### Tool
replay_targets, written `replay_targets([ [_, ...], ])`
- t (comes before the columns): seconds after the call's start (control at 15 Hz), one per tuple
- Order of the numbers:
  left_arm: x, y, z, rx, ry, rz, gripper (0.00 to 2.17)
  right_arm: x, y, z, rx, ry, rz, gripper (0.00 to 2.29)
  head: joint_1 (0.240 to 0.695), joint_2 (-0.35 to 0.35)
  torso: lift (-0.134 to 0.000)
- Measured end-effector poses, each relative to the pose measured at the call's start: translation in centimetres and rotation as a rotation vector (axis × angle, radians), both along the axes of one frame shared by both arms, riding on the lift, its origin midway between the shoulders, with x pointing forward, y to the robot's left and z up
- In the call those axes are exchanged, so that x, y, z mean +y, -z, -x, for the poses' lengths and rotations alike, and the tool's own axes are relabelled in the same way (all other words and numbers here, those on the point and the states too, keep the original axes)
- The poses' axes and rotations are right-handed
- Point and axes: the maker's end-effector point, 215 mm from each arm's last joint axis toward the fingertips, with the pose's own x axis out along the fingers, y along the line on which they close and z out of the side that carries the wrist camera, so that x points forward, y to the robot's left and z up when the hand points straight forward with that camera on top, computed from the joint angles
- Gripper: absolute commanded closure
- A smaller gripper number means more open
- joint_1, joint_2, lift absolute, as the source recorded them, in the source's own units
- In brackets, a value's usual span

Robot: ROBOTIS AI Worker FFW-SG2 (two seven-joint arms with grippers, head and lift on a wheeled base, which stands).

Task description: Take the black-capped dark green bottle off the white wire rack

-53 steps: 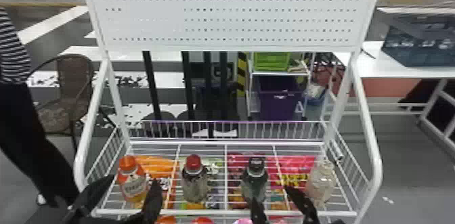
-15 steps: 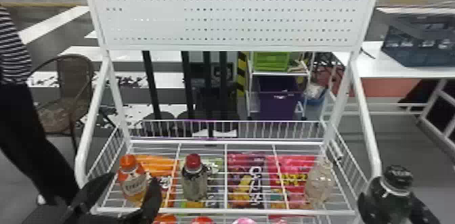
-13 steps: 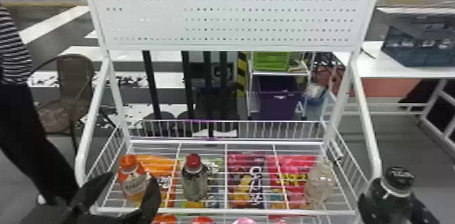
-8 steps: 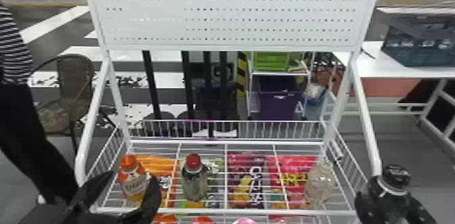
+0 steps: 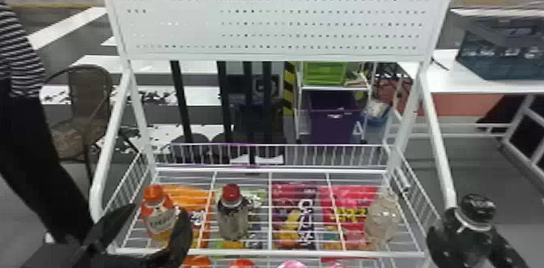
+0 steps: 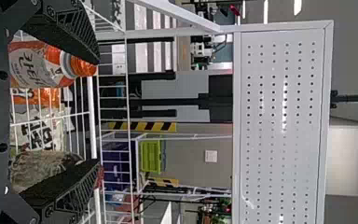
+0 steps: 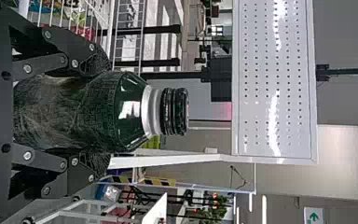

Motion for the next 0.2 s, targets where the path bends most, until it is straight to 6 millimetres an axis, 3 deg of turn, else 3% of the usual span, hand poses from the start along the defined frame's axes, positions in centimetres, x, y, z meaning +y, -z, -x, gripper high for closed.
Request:
replay_targets([
  [0.2, 0.10, 0.02, -0.01, 0.001, 0.001, -0.003, 0.14, 0.16, 0.03, 0.06, 0.002, -0.009, -0.007, 1.40, 0.499, 0.000, 0.000],
])
